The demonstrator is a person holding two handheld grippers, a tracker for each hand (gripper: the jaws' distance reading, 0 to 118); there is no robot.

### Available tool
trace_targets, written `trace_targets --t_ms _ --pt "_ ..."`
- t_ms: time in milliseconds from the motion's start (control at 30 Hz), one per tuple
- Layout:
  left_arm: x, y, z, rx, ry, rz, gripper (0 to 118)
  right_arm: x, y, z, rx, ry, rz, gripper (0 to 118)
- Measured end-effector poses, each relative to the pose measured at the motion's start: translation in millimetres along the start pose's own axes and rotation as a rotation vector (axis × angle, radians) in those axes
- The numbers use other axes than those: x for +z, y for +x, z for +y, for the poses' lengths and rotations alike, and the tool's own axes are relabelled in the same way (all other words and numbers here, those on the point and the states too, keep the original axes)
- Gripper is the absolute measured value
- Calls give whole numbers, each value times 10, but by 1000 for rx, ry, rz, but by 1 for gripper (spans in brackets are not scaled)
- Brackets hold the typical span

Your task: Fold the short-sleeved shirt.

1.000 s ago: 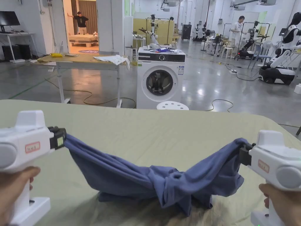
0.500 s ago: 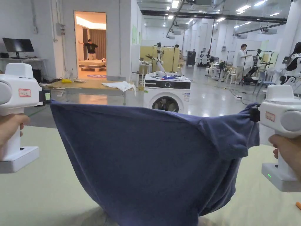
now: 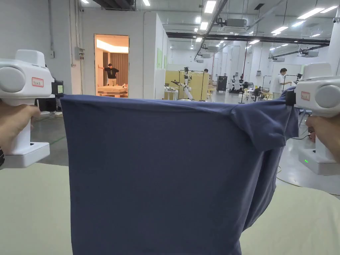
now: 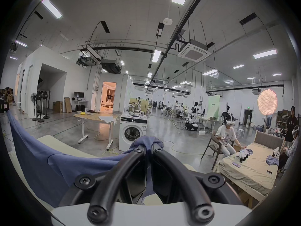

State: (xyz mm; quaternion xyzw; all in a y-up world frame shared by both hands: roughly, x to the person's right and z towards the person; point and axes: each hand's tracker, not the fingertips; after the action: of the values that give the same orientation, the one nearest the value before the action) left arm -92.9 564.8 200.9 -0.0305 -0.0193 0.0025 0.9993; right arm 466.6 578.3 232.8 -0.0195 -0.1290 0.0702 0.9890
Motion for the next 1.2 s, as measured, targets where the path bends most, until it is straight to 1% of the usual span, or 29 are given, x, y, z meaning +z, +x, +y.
trace_targets --t_ms 167,267,367,533,667,767,900,933,1000,1200 --pt "-5 47 90 -2 25 7 0 -26 19 116 -6 50 -25 2" --pt "-5 77 2 -18 23 3 0 -15 19 26 13 52 -29 2" --pt "16 89 -192 -23 1 -12 0 24 11 -169 33 23 -30 2" --pt "88 73 -669 -24 -53 -35 0 225 -13 -686 66 -25 -28 2" --pt "218 15 -1095 26 -94 -57 0 469 -12 -1136 84 -70 -18 2" --pt "402 -12 -1418 38 -121 -90 0 726 20 -1511 76 -95 -4 2" --pt "734 -58 -1792 73 -147 -131 0 1095 105 -1978 47 -148 8 2" --pt "848 -64 -1861 74 -152 -141 0 1194 135 -2077 29 -159 9 2" --pt "1042 -87 -1984 80 -156 -147 0 1393 187 -2225 6 -178 16 2" --pt "1595 -214 -2198 125 -167 -175 0 1934 291 -2430 -7 -201 36 2"
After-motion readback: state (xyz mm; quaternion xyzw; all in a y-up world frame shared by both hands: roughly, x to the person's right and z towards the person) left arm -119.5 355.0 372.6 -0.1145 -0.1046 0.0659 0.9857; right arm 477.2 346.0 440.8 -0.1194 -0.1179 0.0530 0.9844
